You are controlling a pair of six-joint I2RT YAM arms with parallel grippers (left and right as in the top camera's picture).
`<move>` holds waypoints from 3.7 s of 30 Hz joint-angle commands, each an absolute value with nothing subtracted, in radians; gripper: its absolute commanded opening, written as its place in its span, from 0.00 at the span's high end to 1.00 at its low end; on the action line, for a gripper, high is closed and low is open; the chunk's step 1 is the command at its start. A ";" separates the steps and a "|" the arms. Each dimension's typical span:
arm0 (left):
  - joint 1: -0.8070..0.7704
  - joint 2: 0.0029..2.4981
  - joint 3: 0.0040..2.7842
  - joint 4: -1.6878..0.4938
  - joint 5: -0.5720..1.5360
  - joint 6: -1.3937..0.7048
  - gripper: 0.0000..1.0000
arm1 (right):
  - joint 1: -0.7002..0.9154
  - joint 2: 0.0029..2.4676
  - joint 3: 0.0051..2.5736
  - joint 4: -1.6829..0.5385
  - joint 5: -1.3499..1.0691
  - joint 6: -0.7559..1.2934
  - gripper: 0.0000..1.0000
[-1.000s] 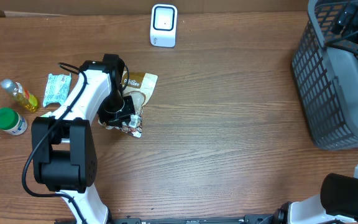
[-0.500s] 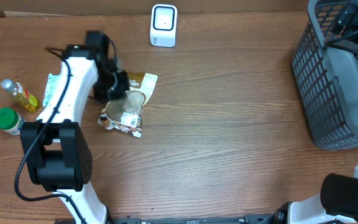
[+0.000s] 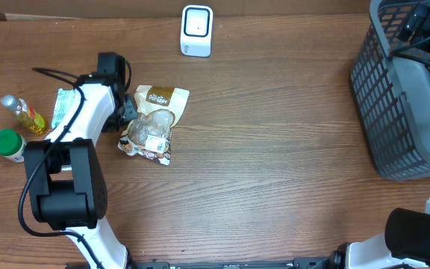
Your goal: Scan the item barcode
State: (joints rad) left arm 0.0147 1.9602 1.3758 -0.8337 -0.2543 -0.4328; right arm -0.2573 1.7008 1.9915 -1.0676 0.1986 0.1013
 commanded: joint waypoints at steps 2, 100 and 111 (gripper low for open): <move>0.013 1.970 1.301 -0.799 -0.289 -0.461 0.91 | -0.258 1.691 2.009 -1.064 0.209 0.105 0.00; 0.012 1.999 1.239 -0.676 0.118 -0.513 0.71 | -0.258 1.691 2.009 -1.064 0.209 0.105 0.00; 0.040 1.871 1.301 -0.703 0.132 -0.421 0.87 | -0.258 1.691 2.009 -1.064 0.209 0.105 0.00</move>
